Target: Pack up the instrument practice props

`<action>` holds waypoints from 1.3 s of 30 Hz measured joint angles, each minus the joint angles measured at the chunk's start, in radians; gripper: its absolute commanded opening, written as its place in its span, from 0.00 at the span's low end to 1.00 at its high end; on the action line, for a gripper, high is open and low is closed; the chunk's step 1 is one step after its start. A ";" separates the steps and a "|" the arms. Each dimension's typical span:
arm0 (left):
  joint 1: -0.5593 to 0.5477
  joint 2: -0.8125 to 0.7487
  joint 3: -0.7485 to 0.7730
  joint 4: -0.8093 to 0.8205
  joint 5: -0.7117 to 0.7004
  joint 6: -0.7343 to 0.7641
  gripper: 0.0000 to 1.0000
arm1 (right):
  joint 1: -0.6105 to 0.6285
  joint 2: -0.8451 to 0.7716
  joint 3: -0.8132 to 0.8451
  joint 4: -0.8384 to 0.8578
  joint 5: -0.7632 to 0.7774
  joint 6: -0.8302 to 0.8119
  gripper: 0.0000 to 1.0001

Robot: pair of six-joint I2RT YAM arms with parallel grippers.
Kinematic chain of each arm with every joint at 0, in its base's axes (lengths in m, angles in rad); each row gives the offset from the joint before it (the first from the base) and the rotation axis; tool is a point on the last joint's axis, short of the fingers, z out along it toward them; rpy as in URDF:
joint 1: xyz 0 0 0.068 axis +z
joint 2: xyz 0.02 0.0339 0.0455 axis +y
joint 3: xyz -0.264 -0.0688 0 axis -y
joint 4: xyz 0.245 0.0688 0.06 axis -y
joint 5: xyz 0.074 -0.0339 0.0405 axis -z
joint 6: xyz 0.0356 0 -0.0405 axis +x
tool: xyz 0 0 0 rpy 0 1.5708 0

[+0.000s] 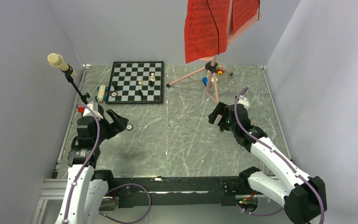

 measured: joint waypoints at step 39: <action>0.153 0.374 0.362 -0.030 -0.466 0.261 0.88 | 0.153 -0.056 0.010 -0.023 0.014 -0.167 1.00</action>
